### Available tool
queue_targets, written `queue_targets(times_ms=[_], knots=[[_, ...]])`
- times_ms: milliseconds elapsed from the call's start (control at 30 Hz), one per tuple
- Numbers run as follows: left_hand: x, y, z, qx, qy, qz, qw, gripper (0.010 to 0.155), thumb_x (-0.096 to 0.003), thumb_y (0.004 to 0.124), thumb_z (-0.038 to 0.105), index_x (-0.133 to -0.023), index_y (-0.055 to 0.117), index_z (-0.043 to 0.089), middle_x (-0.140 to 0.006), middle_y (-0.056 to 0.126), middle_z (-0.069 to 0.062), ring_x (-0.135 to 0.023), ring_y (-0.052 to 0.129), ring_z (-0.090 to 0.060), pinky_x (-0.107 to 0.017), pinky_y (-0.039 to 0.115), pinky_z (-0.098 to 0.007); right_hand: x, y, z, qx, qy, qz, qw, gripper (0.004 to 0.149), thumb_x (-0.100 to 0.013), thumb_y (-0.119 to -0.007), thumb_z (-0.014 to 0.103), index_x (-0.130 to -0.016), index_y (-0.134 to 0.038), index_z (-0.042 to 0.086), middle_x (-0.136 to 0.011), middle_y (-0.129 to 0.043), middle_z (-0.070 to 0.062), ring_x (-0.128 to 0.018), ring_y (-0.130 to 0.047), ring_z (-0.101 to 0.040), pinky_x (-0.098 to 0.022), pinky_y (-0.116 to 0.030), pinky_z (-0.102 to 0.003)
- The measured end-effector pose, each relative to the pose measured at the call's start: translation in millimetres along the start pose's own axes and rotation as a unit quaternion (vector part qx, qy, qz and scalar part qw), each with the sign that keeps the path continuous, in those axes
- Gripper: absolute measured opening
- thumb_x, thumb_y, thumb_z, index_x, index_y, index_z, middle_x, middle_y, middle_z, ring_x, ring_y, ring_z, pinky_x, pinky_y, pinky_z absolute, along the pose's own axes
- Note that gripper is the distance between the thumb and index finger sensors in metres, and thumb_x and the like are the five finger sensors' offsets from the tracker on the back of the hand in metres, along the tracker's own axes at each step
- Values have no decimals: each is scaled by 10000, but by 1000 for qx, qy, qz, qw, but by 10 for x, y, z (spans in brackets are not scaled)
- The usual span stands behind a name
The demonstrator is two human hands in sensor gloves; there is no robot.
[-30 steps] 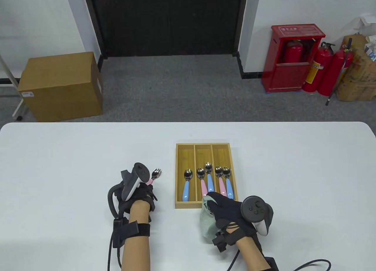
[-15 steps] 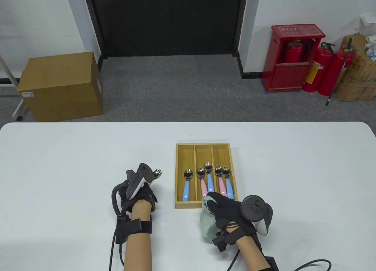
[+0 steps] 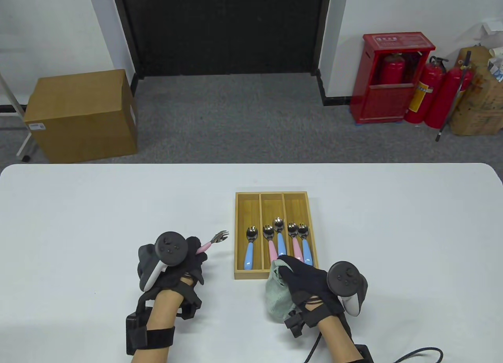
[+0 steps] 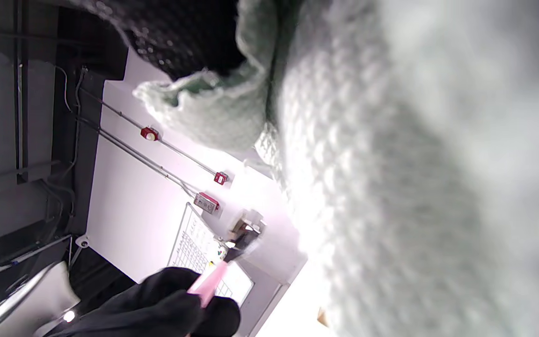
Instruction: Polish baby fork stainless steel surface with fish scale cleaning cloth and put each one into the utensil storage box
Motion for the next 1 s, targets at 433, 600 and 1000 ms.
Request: queue_targets(times_ms=[433, 600, 1000], knots=[[427, 617, 326, 162, 161, -189, 955, 467, -472, 820, 401, -885, 805, 184, -774, 944, -127, -583, 1014, -303, -507, 765, -570, 9, -117, -128, -133, -23, 33, 990, 512, -475, -731, 412, -929, -761, 177, -937, -726, -303, -682, -875, -475, -461, -728, -619], [433, 739, 348, 104, 159, -188, 964, 469, -469, 817, 406, -883, 802, 185, -767, 945, -122, -575, 1017, -294, -507, 768, -567, 34, -320, -45, -241, -18, 113, 964, 528, -485, -720, 444, -927, -770, 160, -962, -703, -301, -726, -837, -493, -492, -696, -642], [450, 627, 297, 98, 160, -124, 974, 469, -465, 806, 401, -886, 785, 195, -774, 926, -114, -584, 999, -282, -526, 756, -566, 58, -544, 57, -212, -1, 187, 959, 544, -486, -751, 414, -888, -800, 52, -1008, -664, -280, -787, -756, -548, -520, -649, -676]])
Point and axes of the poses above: the tracker on the back of each hand, its own z axis roughly to the thumb side, its own x axis roughly from the fingertips to the wrist, y = z × x, the point moved 4 cm from there along -x, roughly from the wrist to the fingertips
